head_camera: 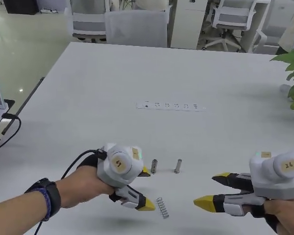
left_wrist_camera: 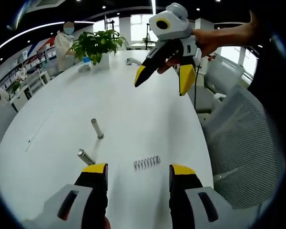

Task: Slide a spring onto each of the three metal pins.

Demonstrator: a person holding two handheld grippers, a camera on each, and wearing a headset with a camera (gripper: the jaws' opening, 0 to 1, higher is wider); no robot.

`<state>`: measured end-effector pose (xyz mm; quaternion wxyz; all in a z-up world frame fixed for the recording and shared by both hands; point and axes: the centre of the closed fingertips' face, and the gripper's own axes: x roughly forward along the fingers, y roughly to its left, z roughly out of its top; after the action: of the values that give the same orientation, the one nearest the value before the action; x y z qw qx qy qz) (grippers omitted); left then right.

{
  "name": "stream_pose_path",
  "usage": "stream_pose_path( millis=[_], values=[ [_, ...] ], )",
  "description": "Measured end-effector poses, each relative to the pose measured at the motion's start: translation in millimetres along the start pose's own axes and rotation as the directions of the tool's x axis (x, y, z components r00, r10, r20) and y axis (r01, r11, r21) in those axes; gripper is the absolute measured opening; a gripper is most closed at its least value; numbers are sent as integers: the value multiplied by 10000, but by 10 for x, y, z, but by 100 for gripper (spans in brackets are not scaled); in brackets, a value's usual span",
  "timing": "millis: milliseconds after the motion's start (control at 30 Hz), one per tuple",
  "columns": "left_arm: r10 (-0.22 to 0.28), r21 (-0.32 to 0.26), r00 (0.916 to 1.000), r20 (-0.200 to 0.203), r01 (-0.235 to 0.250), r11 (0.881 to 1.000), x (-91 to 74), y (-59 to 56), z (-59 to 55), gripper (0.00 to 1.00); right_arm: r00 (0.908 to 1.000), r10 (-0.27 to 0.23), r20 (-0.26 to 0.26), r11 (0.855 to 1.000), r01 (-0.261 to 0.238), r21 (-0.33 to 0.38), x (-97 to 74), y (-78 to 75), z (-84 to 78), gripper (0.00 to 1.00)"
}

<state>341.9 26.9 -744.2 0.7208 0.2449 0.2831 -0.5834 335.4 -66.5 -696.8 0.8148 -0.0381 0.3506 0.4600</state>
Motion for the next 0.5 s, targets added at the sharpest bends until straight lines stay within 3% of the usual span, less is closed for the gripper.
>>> stream_pose_path(
  millis=[500],
  values=[
    [-988,957,9920,-785,1062,9897,390,-114,-92,41,10000,27,-69,10000,-27,61,-9,-4,-61,63]
  ],
)
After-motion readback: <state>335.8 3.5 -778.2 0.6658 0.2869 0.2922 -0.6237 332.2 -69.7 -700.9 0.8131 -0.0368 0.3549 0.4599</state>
